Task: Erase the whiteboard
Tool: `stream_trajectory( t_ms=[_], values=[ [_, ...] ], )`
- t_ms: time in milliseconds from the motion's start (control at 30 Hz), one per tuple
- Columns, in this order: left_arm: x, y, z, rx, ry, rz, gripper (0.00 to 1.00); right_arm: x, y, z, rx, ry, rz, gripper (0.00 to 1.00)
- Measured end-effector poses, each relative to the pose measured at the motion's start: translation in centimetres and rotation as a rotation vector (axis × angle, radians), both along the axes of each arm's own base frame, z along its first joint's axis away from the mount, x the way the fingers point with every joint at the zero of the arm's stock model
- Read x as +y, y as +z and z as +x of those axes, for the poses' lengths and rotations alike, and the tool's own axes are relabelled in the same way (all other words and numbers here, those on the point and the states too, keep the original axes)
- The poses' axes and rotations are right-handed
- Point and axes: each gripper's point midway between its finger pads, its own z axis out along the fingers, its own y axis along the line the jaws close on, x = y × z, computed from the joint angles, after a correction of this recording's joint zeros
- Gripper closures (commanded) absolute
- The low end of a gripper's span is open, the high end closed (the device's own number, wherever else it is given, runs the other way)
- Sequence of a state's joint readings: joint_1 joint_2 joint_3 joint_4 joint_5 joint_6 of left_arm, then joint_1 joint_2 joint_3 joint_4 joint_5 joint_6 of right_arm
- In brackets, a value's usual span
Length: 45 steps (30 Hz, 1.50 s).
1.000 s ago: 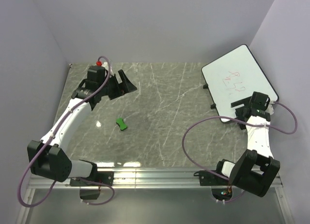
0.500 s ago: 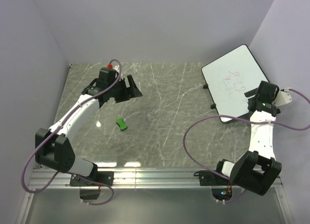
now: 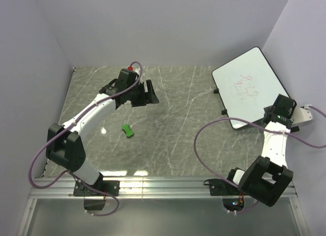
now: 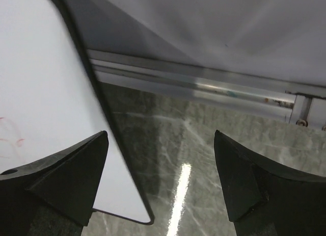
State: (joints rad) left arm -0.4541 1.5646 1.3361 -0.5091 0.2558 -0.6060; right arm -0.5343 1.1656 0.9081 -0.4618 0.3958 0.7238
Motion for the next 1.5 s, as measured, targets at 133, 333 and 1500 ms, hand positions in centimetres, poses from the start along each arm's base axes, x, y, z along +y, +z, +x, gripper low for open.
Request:
stream_trajectory(
  t_ms=[133, 333, 1500],
  values=[
    [0.0, -0.8, -0.5, 0.022, 0.000, 0.032, 0.22, 0.2, -2.7, -0.4, -0.011, -0.021, 0.039, 0.14],
    [0.3, -1.3, -0.8, 0.026, 0.013, 0.069, 0.24, -0.1, -3.0, 0.9, -0.084, -0.025, 0.033, 0.19],
    [1.2, -5.6, -0.2, 0.048, 0.145, 0.174, 0.32, 4.9, -2.1, 8.8, -0.274, 0.265, 0.033, 1.00]
  ],
)
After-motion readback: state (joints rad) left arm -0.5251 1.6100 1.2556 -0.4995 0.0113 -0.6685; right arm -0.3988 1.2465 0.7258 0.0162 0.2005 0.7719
